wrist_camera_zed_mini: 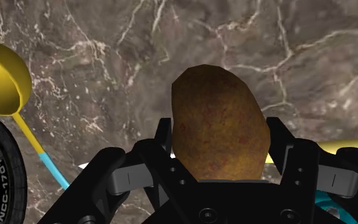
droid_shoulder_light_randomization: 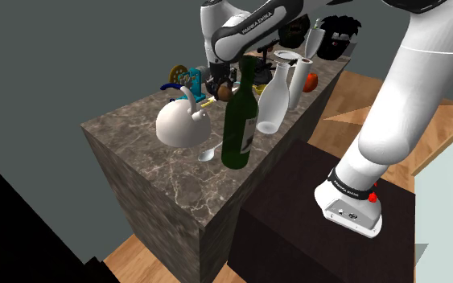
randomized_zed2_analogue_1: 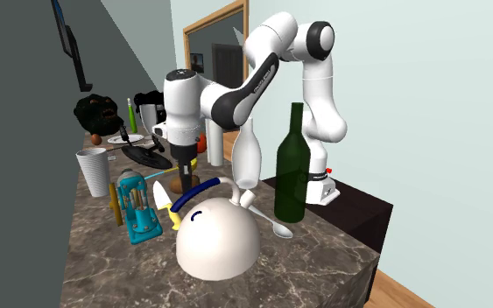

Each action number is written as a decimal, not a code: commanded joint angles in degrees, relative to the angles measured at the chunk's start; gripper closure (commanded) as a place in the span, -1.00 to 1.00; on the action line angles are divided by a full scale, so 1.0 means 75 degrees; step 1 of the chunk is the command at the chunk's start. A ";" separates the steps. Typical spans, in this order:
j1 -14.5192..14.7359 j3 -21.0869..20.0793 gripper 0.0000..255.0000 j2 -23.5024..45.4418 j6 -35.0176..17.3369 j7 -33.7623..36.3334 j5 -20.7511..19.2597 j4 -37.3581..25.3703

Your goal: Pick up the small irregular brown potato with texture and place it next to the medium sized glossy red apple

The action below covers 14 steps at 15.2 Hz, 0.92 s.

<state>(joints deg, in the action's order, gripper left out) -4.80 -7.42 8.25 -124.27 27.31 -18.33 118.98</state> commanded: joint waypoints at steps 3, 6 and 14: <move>-0.0003 -0.0018 1.00 -0.0197 0.0367 -0.0140 0.0106 -0.0188; -0.0001 -0.0029 1.00 -0.0333 0.0637 -0.0234 0.0176 -0.0335; 0.0006 -0.0051 1.00 -0.0631 0.1371 -0.0465 0.0329 -0.0801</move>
<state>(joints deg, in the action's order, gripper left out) -4.80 -7.75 3.90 -114.77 23.98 -16.02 113.35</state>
